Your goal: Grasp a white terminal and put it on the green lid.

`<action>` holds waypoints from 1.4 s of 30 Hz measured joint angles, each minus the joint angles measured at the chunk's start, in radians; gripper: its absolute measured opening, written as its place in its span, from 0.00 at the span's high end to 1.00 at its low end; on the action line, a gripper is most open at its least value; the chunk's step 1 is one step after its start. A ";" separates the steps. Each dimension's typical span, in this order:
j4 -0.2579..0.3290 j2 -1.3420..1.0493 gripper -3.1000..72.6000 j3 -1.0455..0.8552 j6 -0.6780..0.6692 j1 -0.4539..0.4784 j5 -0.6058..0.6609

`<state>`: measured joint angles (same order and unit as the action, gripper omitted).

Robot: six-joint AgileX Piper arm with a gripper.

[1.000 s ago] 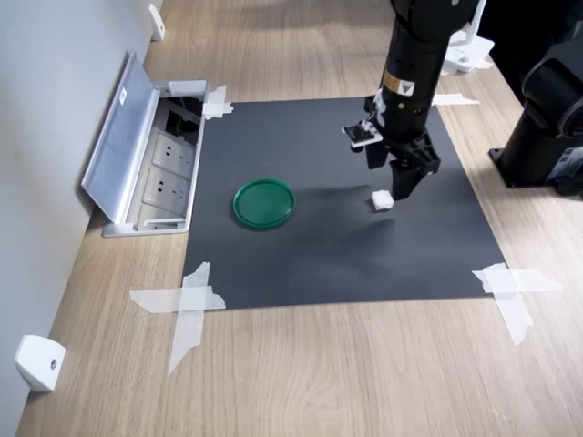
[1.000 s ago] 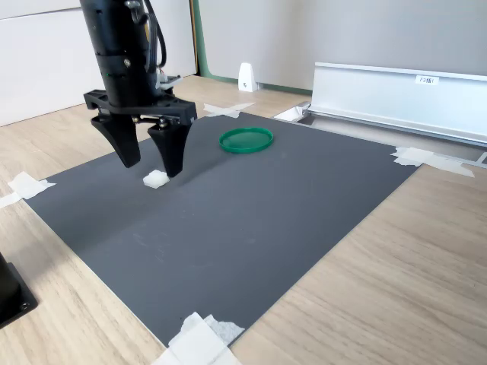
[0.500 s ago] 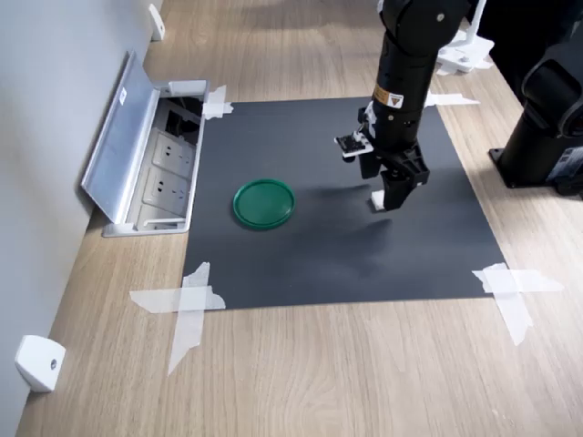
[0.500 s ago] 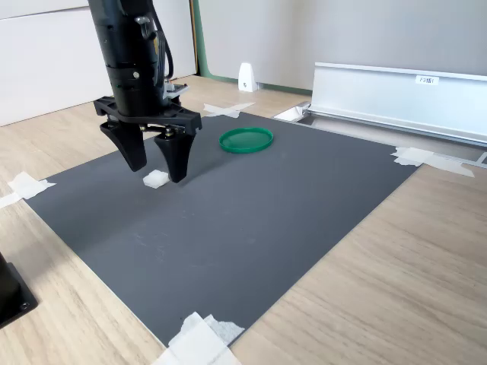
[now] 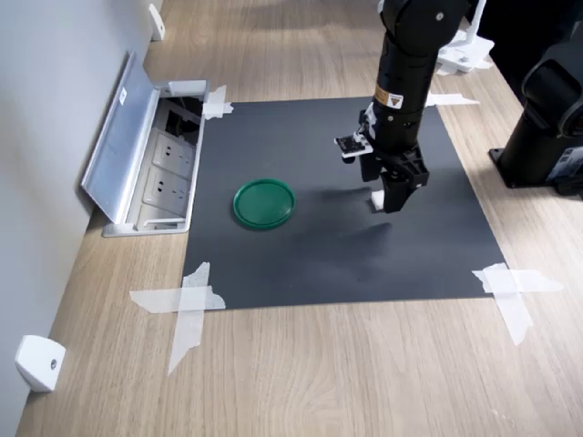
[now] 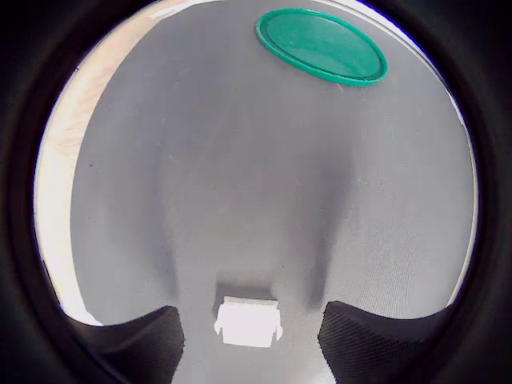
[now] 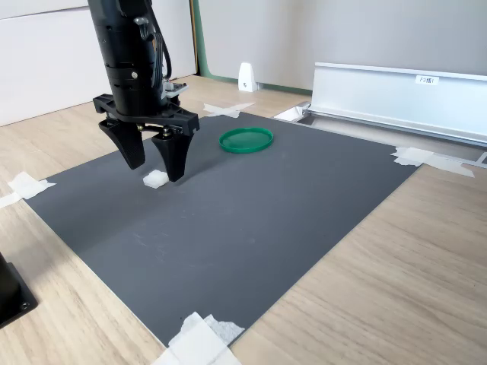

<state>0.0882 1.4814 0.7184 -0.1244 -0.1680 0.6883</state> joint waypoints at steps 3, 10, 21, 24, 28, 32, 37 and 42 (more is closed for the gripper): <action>0.000 0.007 0.02 0.000 0.000 0.000 -0.012; -0.003 0.044 0.02 0.000 -0.001 0.000 -0.018; -0.015 0.062 0.18 0.004 -0.029 0.000 -0.018; -0.030 0.066 0.29 0.005 -0.030 0.000 -0.017; -0.030 0.067 0.47 0.007 -0.034 0.000 -0.019; -0.030 0.067 0.54 0.008 -0.034 0.000 -0.019; -0.019 0.067 0.54 0.019 -0.034 0.000 -0.010; -0.019 0.061 0.54 0.120 -0.035 0.000 0.051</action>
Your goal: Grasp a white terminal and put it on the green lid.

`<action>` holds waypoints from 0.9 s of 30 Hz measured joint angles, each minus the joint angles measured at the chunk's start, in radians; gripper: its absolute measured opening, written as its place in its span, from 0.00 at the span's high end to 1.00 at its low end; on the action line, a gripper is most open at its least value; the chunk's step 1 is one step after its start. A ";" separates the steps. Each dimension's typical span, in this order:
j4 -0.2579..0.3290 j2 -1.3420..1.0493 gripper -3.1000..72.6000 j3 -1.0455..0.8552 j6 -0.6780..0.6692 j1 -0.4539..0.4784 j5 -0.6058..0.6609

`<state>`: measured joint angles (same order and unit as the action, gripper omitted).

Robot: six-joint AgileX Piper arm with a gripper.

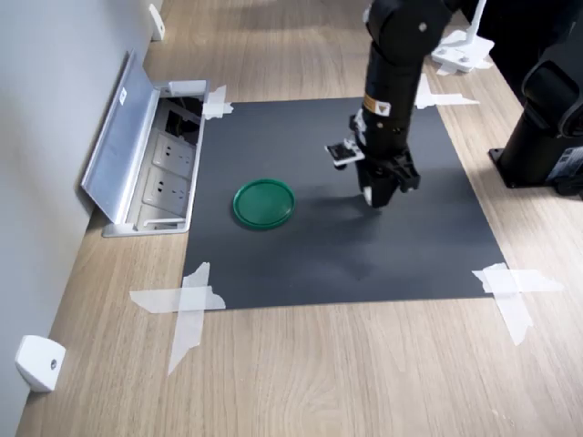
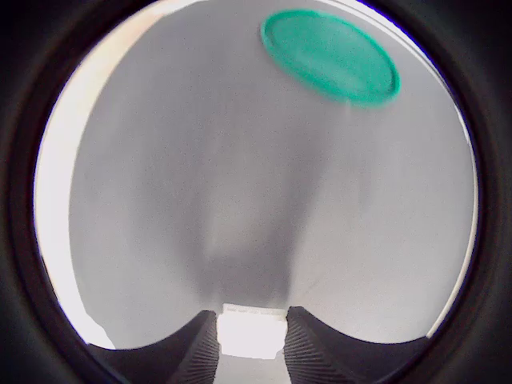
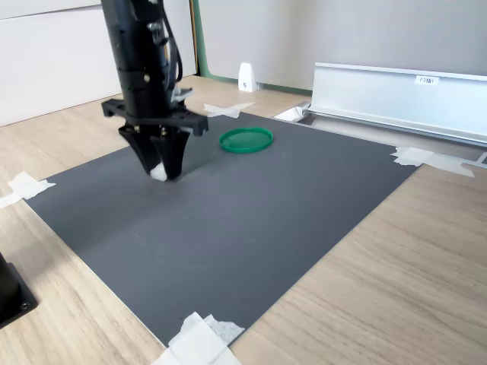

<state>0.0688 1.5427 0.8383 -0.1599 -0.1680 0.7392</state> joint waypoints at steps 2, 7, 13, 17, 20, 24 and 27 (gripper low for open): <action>-0.005 0.012 0.54 0.066 -0.005 0.000 0.022; -0.007 0.088 0.54 0.229 -0.012 0.000 0.062; -0.011 0.202 0.54 0.368 -0.013 0.000 0.091; -0.025 0.269 0.54 0.428 -0.013 0.000 0.096; -0.040 0.302 0.54 0.464 -0.013 0.000 0.097; -0.055 0.331 0.54 0.490 -0.012 0.013 0.097; -0.061 0.342 0.54 0.497 -0.008 0.041 0.093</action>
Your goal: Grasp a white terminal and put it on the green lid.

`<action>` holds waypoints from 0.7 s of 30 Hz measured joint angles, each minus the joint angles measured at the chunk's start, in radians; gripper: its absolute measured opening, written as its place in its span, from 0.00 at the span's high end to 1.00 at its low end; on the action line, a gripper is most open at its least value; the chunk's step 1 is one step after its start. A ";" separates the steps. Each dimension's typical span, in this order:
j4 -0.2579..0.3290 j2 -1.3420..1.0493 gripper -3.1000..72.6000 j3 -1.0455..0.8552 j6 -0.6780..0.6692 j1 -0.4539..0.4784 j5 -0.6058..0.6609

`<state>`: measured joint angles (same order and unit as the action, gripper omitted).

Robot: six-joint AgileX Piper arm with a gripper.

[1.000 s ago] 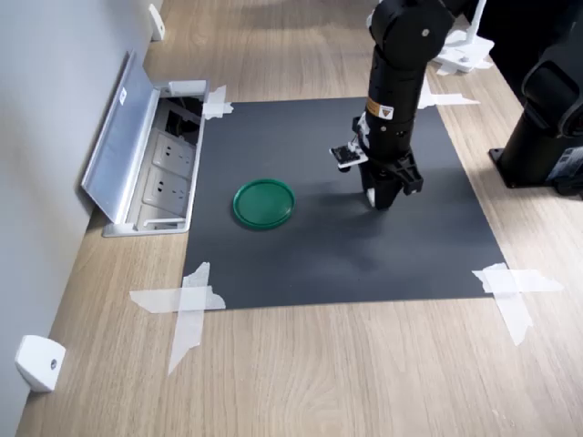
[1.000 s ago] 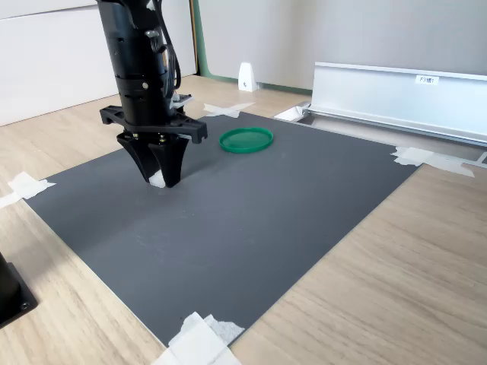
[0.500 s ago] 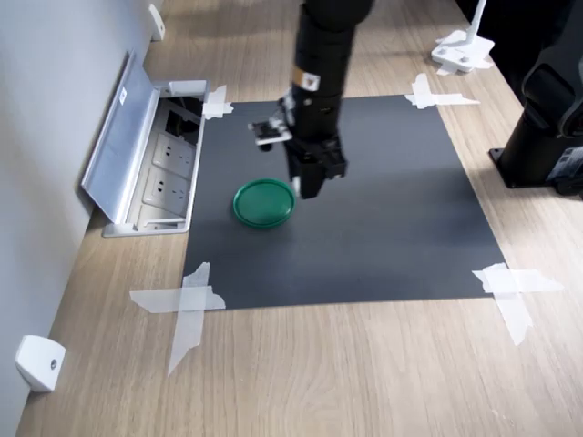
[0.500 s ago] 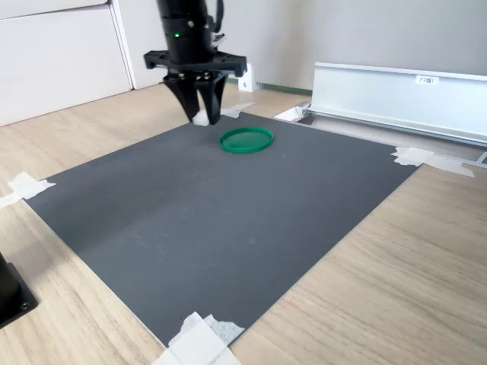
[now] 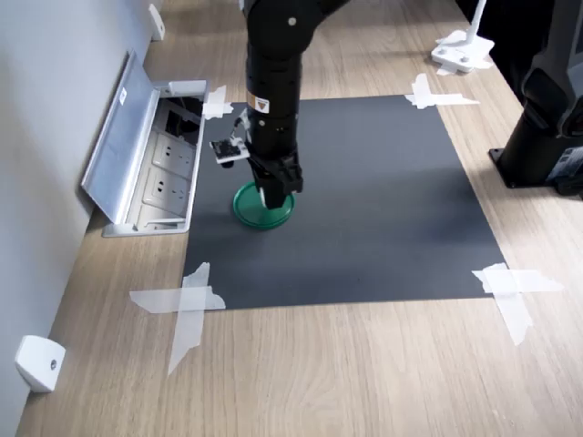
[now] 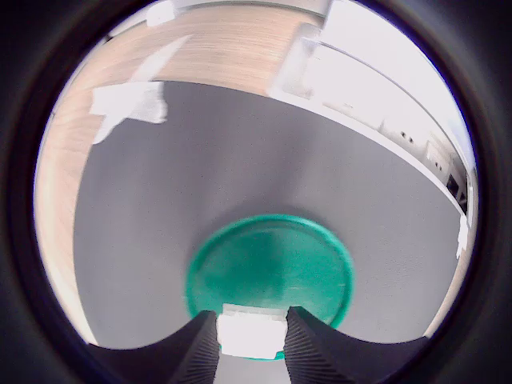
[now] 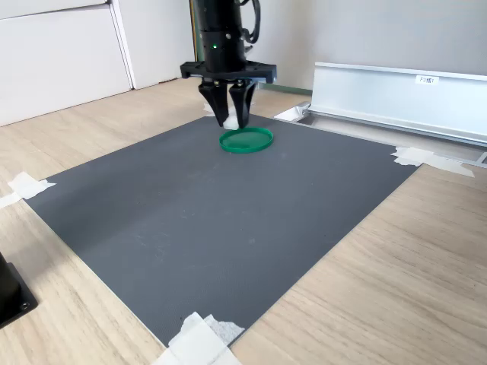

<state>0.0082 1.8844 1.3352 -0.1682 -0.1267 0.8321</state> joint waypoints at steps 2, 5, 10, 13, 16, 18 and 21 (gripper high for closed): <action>-0.008 0.001 0.54 0.001 0.000 0.014 -0.004; -0.019 0.002 0.54 0.001 -0.007 0.017 -0.005; -0.016 0.002 0.54 0.001 -0.010 0.017 -0.005; -0.016 0.002 0.54 0.001 -0.022 0.017 -0.005; -0.017 0.002 0.54 0.001 -0.036 0.017 -0.005; -0.017 0.002 0.54 0.001 -0.043 0.017 -0.006; -0.017 0.002 0.52 0.001 -0.051 0.017 -0.009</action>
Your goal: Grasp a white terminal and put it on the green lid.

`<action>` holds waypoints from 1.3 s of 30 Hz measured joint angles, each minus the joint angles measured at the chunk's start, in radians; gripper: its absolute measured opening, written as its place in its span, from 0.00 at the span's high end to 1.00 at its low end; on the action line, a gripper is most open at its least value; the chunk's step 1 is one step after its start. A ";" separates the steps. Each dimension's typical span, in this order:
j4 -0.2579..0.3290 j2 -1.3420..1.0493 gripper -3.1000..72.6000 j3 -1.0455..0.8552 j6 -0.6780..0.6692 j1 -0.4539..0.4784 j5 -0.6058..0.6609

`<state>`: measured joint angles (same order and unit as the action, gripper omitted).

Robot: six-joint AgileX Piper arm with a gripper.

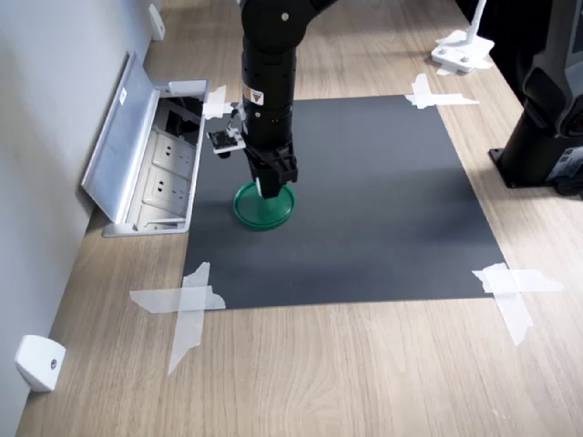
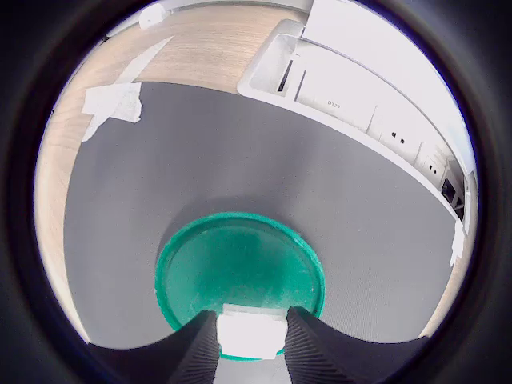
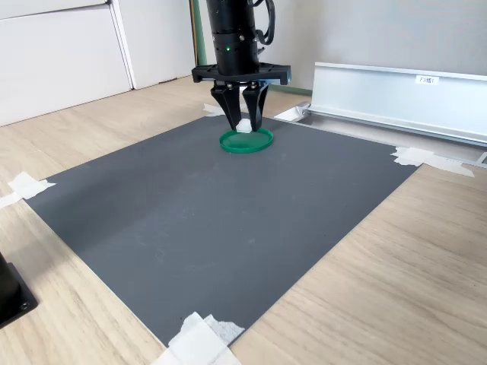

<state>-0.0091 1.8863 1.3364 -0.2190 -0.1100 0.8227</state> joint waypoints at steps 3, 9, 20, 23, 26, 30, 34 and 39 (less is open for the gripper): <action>0.000 0.000 0.46 0.000 0.000 0.000 -0.005; -0.026 0.000 0.30 0.000 0.000 0.001 -0.006; -0.042 -0.111 0.24 -0.032 0.000 0.008 -0.081; -0.039 -0.201 0.32 -0.098 0.001 0.008 -0.129; -0.031 -0.304 0.46 -0.192 0.002 0.008 -0.175; -0.028 -0.480 0.69 -0.338 0.026 0.008 -0.256; -0.027 -0.683 0.87 -0.485 0.079 0.008 -0.340; -0.027 -0.954 0.96 -0.681 0.107 0.008 -0.446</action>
<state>-0.0364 0.9319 0.6554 -0.1118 -0.1018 0.3768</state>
